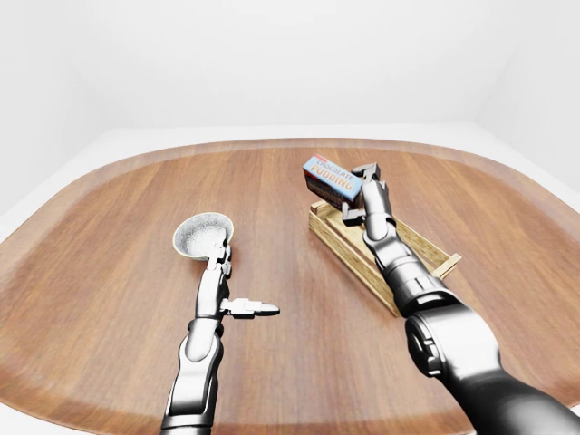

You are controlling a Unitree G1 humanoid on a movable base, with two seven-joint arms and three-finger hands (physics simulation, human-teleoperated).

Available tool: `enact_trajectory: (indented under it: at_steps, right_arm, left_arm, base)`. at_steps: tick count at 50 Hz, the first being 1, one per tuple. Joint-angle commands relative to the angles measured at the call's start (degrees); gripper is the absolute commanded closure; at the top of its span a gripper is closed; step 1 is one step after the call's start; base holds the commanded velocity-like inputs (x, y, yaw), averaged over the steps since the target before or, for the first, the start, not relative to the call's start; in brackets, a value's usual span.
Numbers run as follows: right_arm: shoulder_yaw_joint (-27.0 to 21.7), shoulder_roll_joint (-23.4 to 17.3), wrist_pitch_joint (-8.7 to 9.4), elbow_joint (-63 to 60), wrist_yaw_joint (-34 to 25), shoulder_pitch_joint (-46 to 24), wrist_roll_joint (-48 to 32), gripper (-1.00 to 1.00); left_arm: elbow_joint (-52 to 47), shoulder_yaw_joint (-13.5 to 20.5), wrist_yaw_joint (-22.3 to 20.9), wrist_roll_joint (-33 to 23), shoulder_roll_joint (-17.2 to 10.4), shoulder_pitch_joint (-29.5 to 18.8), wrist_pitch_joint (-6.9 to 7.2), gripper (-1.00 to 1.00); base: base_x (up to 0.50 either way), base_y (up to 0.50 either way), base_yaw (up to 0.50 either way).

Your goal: Pick up the chocolate pudding and put it in the tray.

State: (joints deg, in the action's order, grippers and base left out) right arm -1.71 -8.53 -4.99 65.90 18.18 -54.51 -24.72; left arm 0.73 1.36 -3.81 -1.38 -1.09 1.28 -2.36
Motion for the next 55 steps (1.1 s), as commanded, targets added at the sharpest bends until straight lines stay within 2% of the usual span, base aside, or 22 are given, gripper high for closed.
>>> enact_trajectory:
  at_steps: [1, 11, 13, 34, 50, 55]
  right_arm:
    - [-1.6, -2.4, -0.01, 2.4, 0.4, -1.6, 3.1, 1.0]
    - [-2.4, -4.5, -0.01, 5.3, 2.0, 0.2, 3.4, 1.0]
    - [-2.8, -5.2, -0.01, 4.7, 1.2, -0.2, 3.9, 1.0]
    - [-4.1, -9.5, -0.01, 6.8, 1.8, 1.1, 3.7, 1.0]
    - [-4.4, -10.2, -0.01, 8.1, 3.5, 3.6, 3.0, 1.0]
    - [-4.7, -10.5, -0.01, 7.6, 2.5, 2.9, 3.5, 1.0]
  left_arm:
    - [0.1, 0.0, -0.1, 0.0, 0.0, -0.1, 0.29, -1.0]
    - [0.0, 0.0, -0.1, -0.1, 0.0, 0.0, 0.44, -1.0]
    - [0.4, -0.1, -0.1, -0.1, 0.0, -0.1, 0.11, -1.0]
    - [0.2, 0.0, 0.0, 0.0, 0.0, -0.2, 0.62, -1.0]
    - [0.8, 0.1, 0.1, 0.1, -0.1, -0.4, 0.4, -1.0]
    - [1.1, 0.1, 0.1, 0.0, -0.1, -0.5, 0.13, -1.0]
  base:
    - [0.0, 0.0, 0.0]
    - [0.0, 0.0, 0.0]
    - [0.0, 0.0, 0.0]
    - [0.0, 0.0, 0.0]
    - [0.0, 0.0, 0.0]
    - [0.0, 0.0, 0.0]
